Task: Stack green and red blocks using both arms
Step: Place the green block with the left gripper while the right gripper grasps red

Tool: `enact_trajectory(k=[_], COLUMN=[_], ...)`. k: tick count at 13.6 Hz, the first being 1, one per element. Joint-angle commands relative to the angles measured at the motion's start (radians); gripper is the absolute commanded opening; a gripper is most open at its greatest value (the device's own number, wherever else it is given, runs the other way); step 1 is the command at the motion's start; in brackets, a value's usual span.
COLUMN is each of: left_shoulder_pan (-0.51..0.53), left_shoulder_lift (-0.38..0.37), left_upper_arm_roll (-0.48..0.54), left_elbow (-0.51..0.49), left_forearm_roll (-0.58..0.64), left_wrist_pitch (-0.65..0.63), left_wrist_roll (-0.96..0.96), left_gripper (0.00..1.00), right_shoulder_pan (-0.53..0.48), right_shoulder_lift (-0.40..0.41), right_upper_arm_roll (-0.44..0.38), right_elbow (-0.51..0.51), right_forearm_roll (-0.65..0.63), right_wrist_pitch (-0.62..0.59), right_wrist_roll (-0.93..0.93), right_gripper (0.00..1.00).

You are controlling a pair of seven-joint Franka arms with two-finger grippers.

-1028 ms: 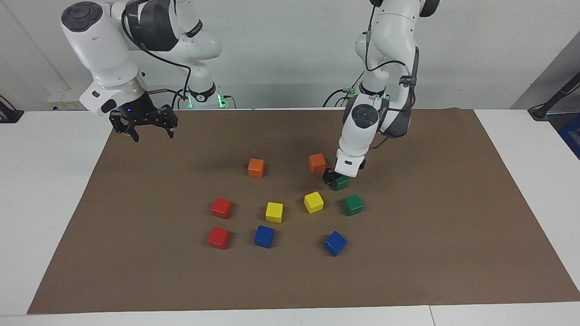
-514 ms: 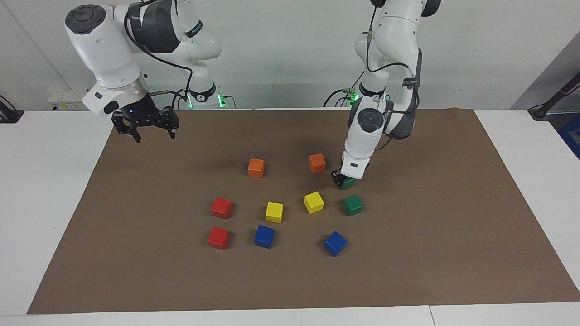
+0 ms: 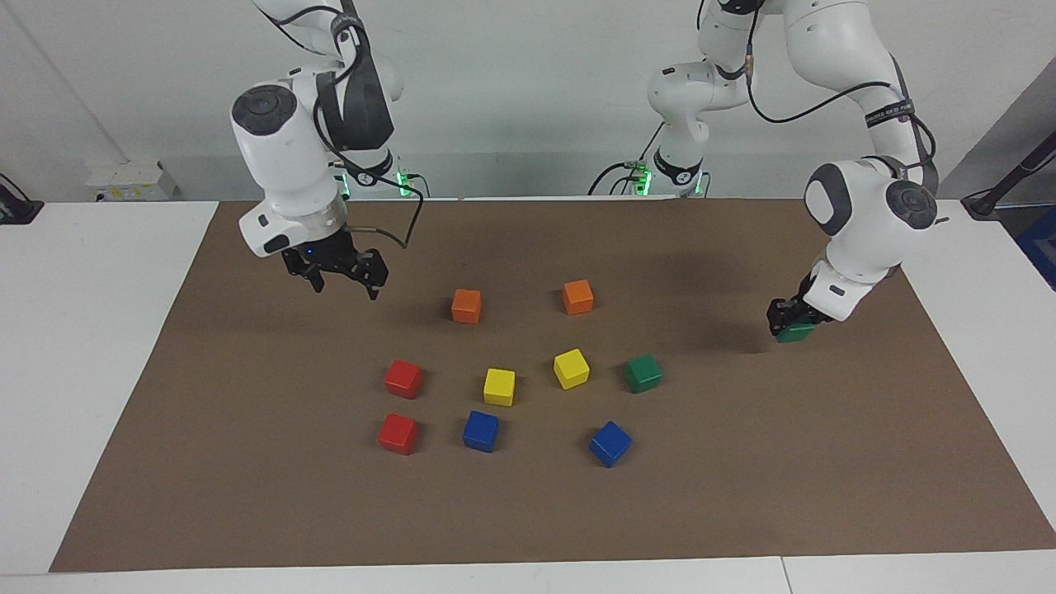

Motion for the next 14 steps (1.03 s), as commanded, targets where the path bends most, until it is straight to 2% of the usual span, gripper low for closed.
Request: enact_trajectory(k=[1,3,5,10,11,12,13,14], left_shoulder_pan=[-0.019,-0.021,-0.019,-0.025,-0.025,-0.025,-0.024,-0.024], left_shoulder_lift=[0.060,0.081,0.092,0.089,0.089,0.089,0.089,0.089], left_upper_arm_roll=[-0.015,-0.015,-0.015,-0.015,-0.015,-0.015,-0.015,-0.015], left_elbow=[-0.005,-0.005,-0.005,-0.056,-0.054,-0.053,-0.048,-0.042], left_forearm_roll=[0.001,0.001,0.001,0.001,0.001,0.001,0.001,0.001], left_wrist_pitch=[0.071,0.107,0.131,0.175,0.177,0.180,0.178,0.171], left_wrist_roll=[-0.008,-0.002,0.000,-0.005,-0.006,-0.017,-0.032,-0.035], left_gripper=[0.00,0.00,0.00,0.00,0.04,0.84,1.00,1.00], right_shoulder_pan=[0.018,0.019,0.021,0.036,0.045,0.052,0.052,0.052], right_shoulder_lift=[0.077,0.126,0.163,0.273,0.286,0.295,0.307,0.313], right_upper_arm_roll=[0.000,0.001,0.000,0.001,0.000,0.000,0.000,0.000], right_elbow=[-0.038,-0.039,-0.038,-0.025,-0.025,-0.025,-0.025,-0.025], right_forearm_roll=[0.023,0.026,0.095,0.105,0.105,0.105,0.105,0.105], right_wrist_pitch=[0.125,0.185,0.229,0.346,0.366,0.375,0.387,0.406], right_wrist_roll=[0.092,0.141,0.160,0.161,0.161,0.160,0.160,0.160], right_gripper=[1.00,1.00,1.00,1.00,1.00,1.00,1.00,1.00])
